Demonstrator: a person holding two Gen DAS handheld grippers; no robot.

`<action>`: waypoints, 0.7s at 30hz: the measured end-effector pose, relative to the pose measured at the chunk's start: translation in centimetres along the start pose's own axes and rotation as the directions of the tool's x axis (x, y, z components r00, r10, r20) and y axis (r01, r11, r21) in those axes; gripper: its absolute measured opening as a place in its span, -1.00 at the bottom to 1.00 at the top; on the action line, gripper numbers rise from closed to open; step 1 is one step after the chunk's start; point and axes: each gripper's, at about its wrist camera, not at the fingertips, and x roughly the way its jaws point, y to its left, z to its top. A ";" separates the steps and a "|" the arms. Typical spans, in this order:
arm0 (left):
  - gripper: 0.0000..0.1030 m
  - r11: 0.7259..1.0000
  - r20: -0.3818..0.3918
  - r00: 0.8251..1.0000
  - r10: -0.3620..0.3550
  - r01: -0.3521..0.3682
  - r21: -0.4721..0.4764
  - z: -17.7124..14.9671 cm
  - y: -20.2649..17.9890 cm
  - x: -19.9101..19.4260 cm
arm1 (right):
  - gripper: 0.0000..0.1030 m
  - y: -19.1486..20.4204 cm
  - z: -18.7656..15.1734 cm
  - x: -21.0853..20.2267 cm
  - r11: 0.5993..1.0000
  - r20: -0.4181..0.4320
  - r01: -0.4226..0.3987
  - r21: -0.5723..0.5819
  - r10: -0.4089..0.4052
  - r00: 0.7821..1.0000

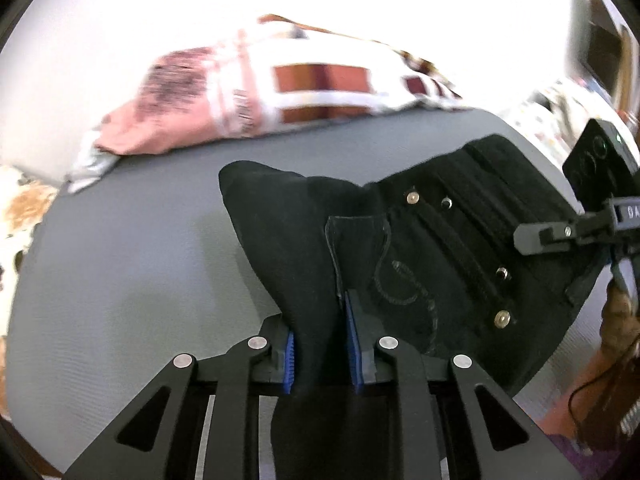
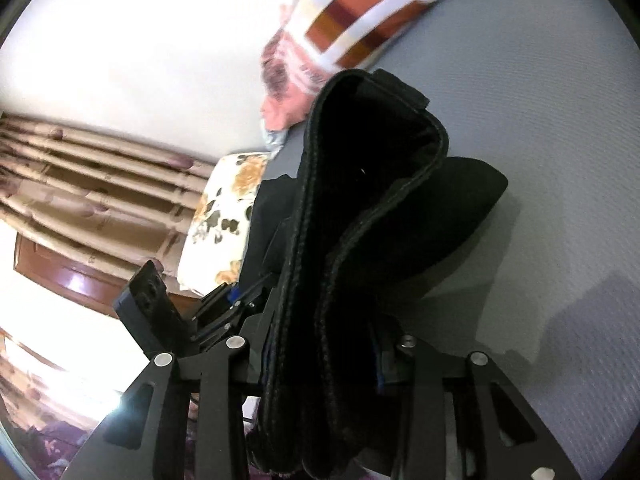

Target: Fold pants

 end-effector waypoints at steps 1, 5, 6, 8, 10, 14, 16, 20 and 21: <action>-0.58 1.000 0.007 1.000 0.022 -0.022 -0.011 0.4 1.3 0.0 | -0.33 0.4 0.5 1.0 1.000 -0.004 -0.009 -0.006 0.009 1.000; -0.58 0.994 0.032 0.994 0.101 -0.099 -0.054 1.7 6.7 0.4 | -0.33 2.5 4.1 6.7 0.997 -0.017 -0.060 -0.046 0.059 0.998; -0.58 0.990 0.037 0.992 0.123 -0.120 -0.070 2.1 8.4 0.7 | -0.33 2.9 4.9 7.9 0.996 -0.018 -0.071 -0.054 0.070 0.997; -0.58 0.985 0.042 0.988 0.151 -0.147 -0.092 2.5 10.9 1.3 | -0.33 3.4 6.6 10.8 0.994 -0.022 -0.092 -0.067 0.090 0.996; -0.58 0.978 0.038 0.982 0.183 -0.178 -0.106 2.8 13.4 2.6 | -0.33 3.8 8.0 13.7 0.993 -0.023 -0.093 -0.072 0.092 0.996; -0.58 0.965 -0.001 0.974 0.227 -0.225 -0.136 2.2 17.6 6.3 | -0.34 3.3 9.5 19.1 0.995 -0.040 -0.043 -0.089 0.040 0.998; -0.41 0.966 0.004 0.980 0.200 -0.196 -0.169 1.4 19.0 7.1 | -0.23 2.5 9.6 20.0 0.998 -0.044 -0.028 -0.055 0.026 0.999; 0.10 0.954 0.041 0.966 0.257 -0.246 -0.170 0.6 19.1 6.3 | 0.02 2.8 9.1 18.3 0.993 0.005 0.103 -0.049 -0.103 0.995; 0.27 0.939 0.048 0.949 0.311 -0.299 -0.166 0.6 18.8 5.8 | 0.05 3.4 8.7 17.4 0.988 0.035 0.140 -0.072 -0.138 0.990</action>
